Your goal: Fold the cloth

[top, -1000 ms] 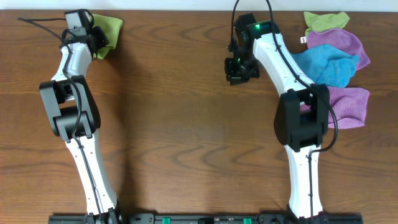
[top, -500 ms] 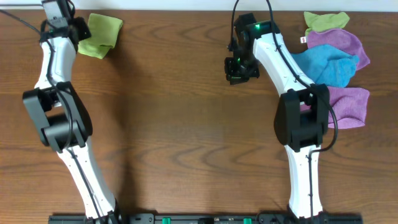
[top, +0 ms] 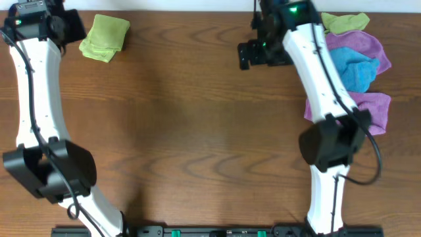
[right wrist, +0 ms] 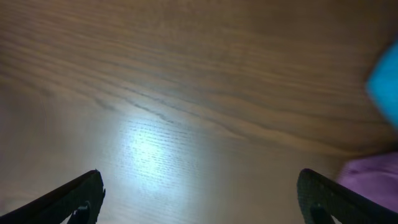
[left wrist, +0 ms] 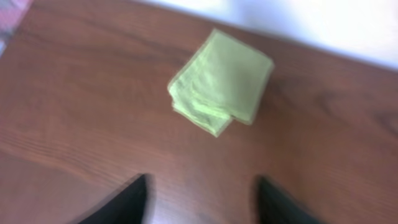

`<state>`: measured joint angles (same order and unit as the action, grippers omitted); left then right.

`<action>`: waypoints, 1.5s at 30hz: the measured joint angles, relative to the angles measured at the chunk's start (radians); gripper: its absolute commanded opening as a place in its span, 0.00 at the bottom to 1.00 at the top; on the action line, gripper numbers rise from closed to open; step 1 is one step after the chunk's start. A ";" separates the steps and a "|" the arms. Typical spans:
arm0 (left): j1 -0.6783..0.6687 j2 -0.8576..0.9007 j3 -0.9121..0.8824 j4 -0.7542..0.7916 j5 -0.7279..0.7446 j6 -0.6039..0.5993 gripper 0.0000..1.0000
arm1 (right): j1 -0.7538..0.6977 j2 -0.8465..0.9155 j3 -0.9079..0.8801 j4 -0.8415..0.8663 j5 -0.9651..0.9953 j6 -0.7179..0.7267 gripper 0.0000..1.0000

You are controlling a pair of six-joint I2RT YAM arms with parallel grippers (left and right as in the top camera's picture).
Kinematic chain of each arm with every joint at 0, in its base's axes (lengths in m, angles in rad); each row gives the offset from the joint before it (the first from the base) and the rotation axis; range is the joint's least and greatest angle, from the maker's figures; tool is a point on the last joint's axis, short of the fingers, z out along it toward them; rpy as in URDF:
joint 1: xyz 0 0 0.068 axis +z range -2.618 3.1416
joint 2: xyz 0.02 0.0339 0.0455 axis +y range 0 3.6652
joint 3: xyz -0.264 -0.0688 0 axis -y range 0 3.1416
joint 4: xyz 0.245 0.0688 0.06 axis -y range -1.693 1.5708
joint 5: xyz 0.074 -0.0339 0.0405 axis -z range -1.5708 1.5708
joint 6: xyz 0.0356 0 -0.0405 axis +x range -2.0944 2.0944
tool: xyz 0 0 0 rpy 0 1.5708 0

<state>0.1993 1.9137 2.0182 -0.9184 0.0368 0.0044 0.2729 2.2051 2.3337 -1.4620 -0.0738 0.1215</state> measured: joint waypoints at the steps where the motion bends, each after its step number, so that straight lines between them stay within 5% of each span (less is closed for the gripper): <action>1: -0.014 -0.018 0.000 -0.029 0.000 0.000 0.95 | 0.000 -0.027 0.002 -0.023 0.019 -0.010 0.99; 17: -0.241 -0.651 -0.010 -0.378 0.001 -0.007 0.95 | 0.002 -0.579 -0.064 -0.164 0.162 -0.036 0.99; 27: -0.243 -1.125 -0.385 -0.358 0.000 -0.007 0.95 | 0.008 -1.090 -0.656 -0.036 0.169 -0.036 0.99; 31: -0.243 -1.197 -0.485 -0.358 0.000 -0.008 0.95 | 0.008 -1.185 -0.788 -0.032 0.169 -0.036 0.99; 45: -0.243 -1.234 -0.492 -0.484 0.000 -0.008 0.95 | 0.008 -1.237 -0.798 -0.060 0.168 -0.036 0.99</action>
<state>-0.0433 0.6796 1.5265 -1.4021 0.0372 -0.0032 0.2810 0.9684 1.5360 -1.5219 0.0944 0.0853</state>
